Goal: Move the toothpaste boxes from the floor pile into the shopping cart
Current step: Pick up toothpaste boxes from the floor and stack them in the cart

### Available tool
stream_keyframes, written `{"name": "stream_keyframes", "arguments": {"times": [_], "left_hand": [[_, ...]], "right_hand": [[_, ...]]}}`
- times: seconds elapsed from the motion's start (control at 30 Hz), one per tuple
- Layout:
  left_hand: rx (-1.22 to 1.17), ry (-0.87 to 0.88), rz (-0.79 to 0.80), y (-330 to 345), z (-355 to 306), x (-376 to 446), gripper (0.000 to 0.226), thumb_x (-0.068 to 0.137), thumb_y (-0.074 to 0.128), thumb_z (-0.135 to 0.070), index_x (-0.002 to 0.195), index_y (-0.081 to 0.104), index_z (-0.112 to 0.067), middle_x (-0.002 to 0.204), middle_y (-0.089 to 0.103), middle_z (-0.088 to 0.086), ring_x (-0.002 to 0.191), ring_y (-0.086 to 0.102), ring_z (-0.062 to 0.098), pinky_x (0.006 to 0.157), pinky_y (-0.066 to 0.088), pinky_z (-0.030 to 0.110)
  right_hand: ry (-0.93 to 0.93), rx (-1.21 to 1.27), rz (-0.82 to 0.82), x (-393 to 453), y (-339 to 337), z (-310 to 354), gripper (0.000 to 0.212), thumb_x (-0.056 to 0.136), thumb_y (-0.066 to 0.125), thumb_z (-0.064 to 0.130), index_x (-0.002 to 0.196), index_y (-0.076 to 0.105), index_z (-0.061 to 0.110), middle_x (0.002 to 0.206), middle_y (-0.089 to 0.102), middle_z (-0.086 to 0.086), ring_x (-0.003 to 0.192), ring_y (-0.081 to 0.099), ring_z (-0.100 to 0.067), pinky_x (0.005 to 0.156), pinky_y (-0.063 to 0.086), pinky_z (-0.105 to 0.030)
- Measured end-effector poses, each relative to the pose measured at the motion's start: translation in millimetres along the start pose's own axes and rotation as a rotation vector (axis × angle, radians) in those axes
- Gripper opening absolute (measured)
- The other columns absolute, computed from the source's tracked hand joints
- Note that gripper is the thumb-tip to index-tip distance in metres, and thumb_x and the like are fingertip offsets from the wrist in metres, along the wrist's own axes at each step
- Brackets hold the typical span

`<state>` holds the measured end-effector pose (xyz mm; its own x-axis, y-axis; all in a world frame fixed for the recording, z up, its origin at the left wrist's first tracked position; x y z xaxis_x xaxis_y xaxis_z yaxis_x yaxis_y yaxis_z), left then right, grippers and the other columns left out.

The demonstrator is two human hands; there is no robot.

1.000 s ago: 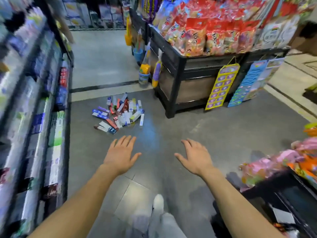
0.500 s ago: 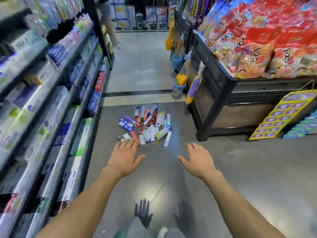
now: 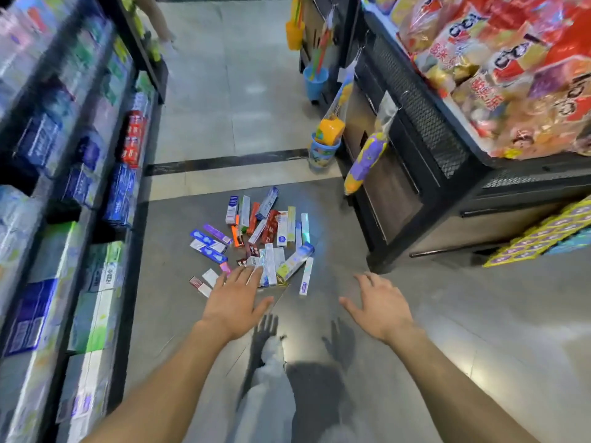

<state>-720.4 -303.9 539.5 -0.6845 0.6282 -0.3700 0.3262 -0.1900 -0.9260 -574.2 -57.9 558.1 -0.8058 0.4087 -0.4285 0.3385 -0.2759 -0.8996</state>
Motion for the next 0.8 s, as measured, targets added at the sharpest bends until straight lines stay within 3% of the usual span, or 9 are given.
{"name": "stream_keyframes", "arguments": {"times": [0.1,0.2,0.33,0.47,0.6,0.73,0.8], "left_hand": [[-0.003,0.015,0.026,22,24,80,0.084,0.092,0.008,-0.07,0.16,0.015,-0.019,0.165,0.024,0.002,0.152,0.018,0.022,0.124,0.014,0.044],[0.01,0.04,0.029,66,39,159,0.093,0.085,0.001,-0.07,0.157,0.026,-0.018,0.16,0.034,0.003,0.148,0.028,0.025,0.121,0.022,0.046],[-0.039,0.052,0.004,164,49,265,0.091,0.084,0.01,-0.069,0.152,0.037,-0.016,0.156,0.043,0.006,0.143,0.038,0.027,0.116,0.031,0.046],[-0.04,0.075,0.005,284,50,356,0.097,0.08,-0.001,-0.071,0.158,0.021,-0.018,0.163,0.028,0.004,0.15,0.025,0.025,0.121,0.023,0.044],[-0.074,0.071,-0.013,407,52,436,0.101,0.078,-0.002,-0.073,0.159,0.017,-0.016,0.165,0.024,0.006,0.151,0.022,0.025,0.123,0.018,0.04],[-0.155,0.053,-0.057,482,57,494,0.084,0.097,0.033,-0.067,0.159,0.017,-0.013,0.165,0.023,0.008,0.15,0.023,0.025,0.122,0.019,0.037],[-0.211,0.041,-0.083,498,55,515,0.083,0.097,0.042,-0.063,0.158,0.018,-0.012,0.162,0.028,0.009,0.148,0.026,0.026,0.119,0.024,0.038]], "right_hand": [[0.044,0.064,0.01,80,21,-1,0.066,0.096,0.04,0.065,0.144,0.04,0.02,0.15,0.042,-0.003,0.138,0.039,-0.025,0.11,0.036,-0.037],[0.078,0.124,0.026,156,63,-4,0.065,0.096,0.044,0.062,0.147,0.038,0.021,0.15,0.042,-0.001,0.139,0.038,-0.025,0.111,0.036,-0.037],[0.071,0.141,0.059,261,161,-15,0.068,0.094,0.046,0.063,0.147,0.039,0.02,0.148,0.045,-0.002,0.137,0.041,-0.026,0.112,0.034,-0.037],[0.057,0.151,0.072,354,276,-29,0.068,0.091,0.044,0.068,0.138,0.045,0.018,0.139,0.051,-0.004,0.129,0.047,-0.028,0.105,0.041,-0.04],[0.026,0.149,0.051,440,396,-37,0.068,0.091,0.043,0.069,0.137,0.045,0.019,0.136,0.052,-0.005,0.127,0.049,-0.031,0.102,0.043,-0.04],[0.065,0.198,0.034,495,478,-44,0.063,0.092,0.046,0.069,0.136,0.045,0.023,0.135,0.052,-0.002,0.126,0.05,-0.029,0.095,0.044,-0.039],[0.102,0.268,0.023,514,505,-48,0.061,0.09,0.048,0.07,0.129,0.048,0.023,0.13,0.054,-0.003,0.124,0.053,-0.029,0.091,0.045,-0.039]]}}
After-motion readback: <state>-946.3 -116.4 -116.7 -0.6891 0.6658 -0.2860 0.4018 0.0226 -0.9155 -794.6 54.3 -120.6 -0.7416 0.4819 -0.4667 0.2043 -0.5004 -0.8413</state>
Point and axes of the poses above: each hand's wrist, its own x-axis towards the middle knuckle, its own y-axis out of the palm, z = x × y, the point moved 4 cm from there along x, towards the middle knuckle
